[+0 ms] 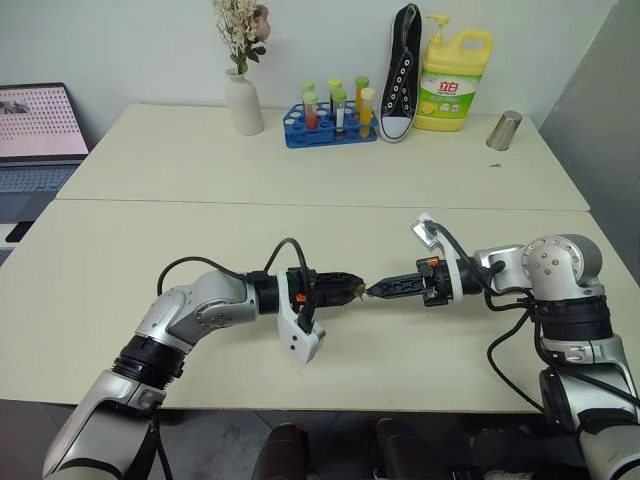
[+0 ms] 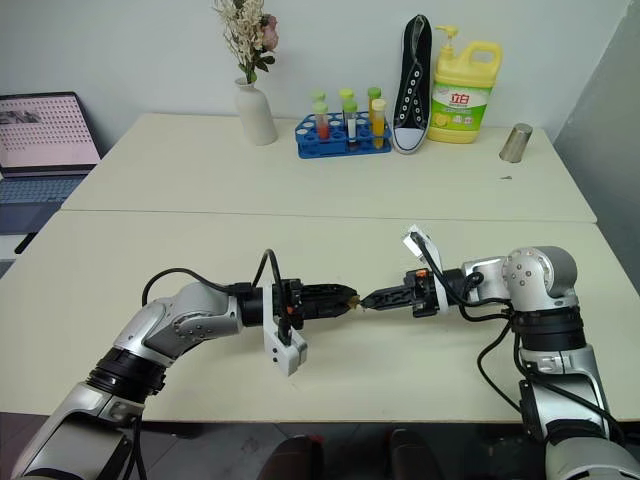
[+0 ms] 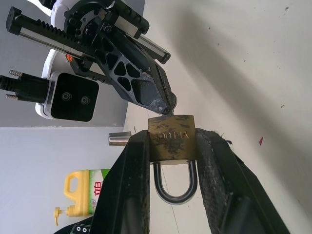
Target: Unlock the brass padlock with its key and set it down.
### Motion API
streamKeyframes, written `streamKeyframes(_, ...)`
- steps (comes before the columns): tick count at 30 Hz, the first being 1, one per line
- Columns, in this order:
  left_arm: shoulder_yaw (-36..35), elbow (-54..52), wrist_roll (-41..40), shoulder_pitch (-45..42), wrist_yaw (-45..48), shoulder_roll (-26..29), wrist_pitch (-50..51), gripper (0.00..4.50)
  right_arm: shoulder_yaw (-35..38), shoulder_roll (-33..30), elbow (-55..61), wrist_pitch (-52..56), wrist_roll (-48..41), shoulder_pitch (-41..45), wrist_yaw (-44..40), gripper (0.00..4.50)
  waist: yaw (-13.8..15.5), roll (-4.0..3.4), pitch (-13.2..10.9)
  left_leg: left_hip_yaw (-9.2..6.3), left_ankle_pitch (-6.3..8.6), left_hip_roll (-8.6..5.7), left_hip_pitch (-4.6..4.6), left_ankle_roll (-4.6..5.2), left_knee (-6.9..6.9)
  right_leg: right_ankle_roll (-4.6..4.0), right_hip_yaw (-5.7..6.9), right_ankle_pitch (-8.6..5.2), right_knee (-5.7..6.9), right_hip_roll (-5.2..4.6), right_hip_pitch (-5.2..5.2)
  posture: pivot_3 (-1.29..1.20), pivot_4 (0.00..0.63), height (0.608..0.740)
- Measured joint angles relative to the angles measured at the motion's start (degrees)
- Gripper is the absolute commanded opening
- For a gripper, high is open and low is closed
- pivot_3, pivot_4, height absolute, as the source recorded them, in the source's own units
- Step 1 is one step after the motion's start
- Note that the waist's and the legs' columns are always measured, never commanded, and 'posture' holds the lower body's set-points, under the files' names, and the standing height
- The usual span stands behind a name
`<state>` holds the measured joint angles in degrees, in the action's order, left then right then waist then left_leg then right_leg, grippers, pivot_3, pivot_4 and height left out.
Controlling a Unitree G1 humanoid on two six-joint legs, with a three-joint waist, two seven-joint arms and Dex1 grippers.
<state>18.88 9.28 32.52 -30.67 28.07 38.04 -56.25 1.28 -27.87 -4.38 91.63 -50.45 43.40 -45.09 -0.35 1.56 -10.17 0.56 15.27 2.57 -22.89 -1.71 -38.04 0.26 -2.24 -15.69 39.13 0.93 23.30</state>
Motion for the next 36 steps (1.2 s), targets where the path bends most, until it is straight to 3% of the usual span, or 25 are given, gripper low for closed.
streamKeyframes(23, -0.11, 0.28, 0.37, 0.53, -1.27, 0.44, -0.69, 0.96, -0.35, 0.23, -2.01, 0.08, -2.08, 0.32, 1.15, 0.00, -0.03, 0.00, 0.00, 0.00, 0.00, 0.00, -0.02, 0.00, 0.01, 0.00, 0.00, 0.00, -0.01, 0.00, 0.01, 0.00, 0.150, 0.740)
streamKeyframes(26, -0.10, 0.22, 0.29, 0.53, -1.34, 0.40, -0.66, 0.96, -0.42, 0.21, -0.93, -0.83, -1.94, 0.14, 1.06, 0.62, -0.03, 0.00, 0.00, 0.00, 0.00, 0.00, -0.02, 0.00, 0.01, 0.00, 0.00, 0.00, -0.02, 0.00, 0.01, 0.00, 0.150, 0.740)
streamKeyframes(29, -0.05, 0.21, -0.11, 0.63, -1.33, 0.27, -0.49, 0.96, -0.94, -0.70, 2.47, -3.41, -1.98, -1.26, -0.29, 1.63, -0.02, 0.00, 0.00, -0.03, 0.00, 0.00, -0.03, 0.00, 0.02, 0.00, 0.03, 0.00, -0.03, 0.00, 0.01, 0.00, 0.150, 0.740)
streamKeyframes(33, -0.02, 0.15, -1.08, 0.84, -1.22, -0.17, 0.61, 0.96, -5.22, -6.98, 9.13, -12.44, 0.51, -5.40, -6.15, 3.00, 0.05, 0.00, 0.00, -0.05, 0.01, -0.03, -0.06, 0.01, 0.01, 0.01, 0.06, 0.00, -0.06, 0.00, 0.01, 0.00, 0.150, 0.740)
streamKeyframes(36, -0.12, 0.14, -2.47, 1.05, -1.16, -0.37, 2.35, 0.96, -8.95, -11.83, 12.67, -24.98, 6.89, -8.55, -11.19, 4.03, 0.03, 0.00, 0.00, -0.05, 0.01, -0.03, -0.04, 0.01, 0.00, 0.02, 0.07, -0.01, -0.06, 0.00, 0.01, 0.00, 0.150, 0.740)
